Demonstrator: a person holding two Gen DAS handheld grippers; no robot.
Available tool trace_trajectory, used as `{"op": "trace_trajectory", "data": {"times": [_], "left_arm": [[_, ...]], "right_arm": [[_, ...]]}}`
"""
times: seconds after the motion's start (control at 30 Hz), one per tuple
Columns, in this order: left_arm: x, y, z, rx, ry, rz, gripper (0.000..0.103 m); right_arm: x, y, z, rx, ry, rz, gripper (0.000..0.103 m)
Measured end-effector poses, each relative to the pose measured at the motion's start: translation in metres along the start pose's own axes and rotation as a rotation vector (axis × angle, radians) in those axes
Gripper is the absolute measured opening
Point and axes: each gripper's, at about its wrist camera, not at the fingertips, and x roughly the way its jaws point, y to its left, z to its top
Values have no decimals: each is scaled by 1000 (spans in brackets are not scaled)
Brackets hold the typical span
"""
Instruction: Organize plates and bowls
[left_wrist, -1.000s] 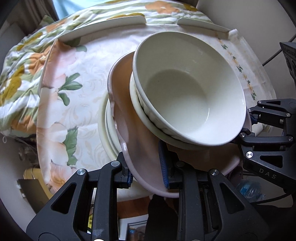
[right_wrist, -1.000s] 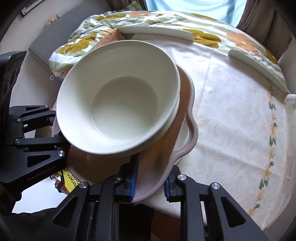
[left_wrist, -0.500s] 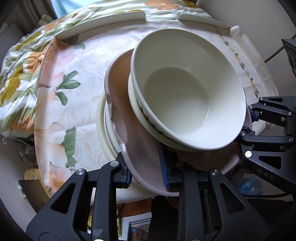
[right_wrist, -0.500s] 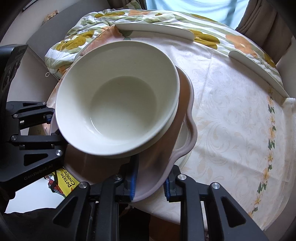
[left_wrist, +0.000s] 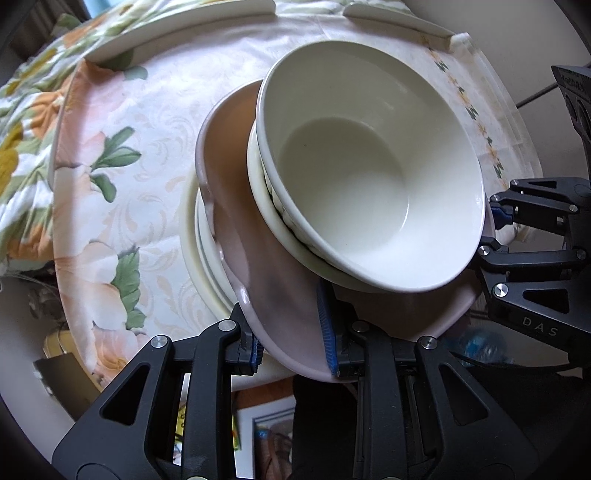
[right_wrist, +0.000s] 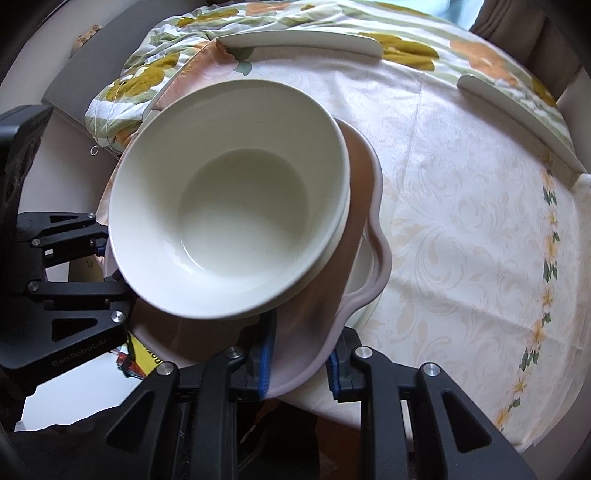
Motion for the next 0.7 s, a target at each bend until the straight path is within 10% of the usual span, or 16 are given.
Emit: {"op": "trace_trajectory", "data": {"times": [0.33,0.53,0.7], "left_arm": [[1,0,5,10,61,-18,28],[-8,-10,3,53,37,-1,75],[-12,-3,-1,26,29,-20,77]], "right_arm": [[-10,-1,-1,15,3,30,46],[-14,-1,-6,36,-5,37,46],[-18,-4,-9,62,-17,45,46]]}}
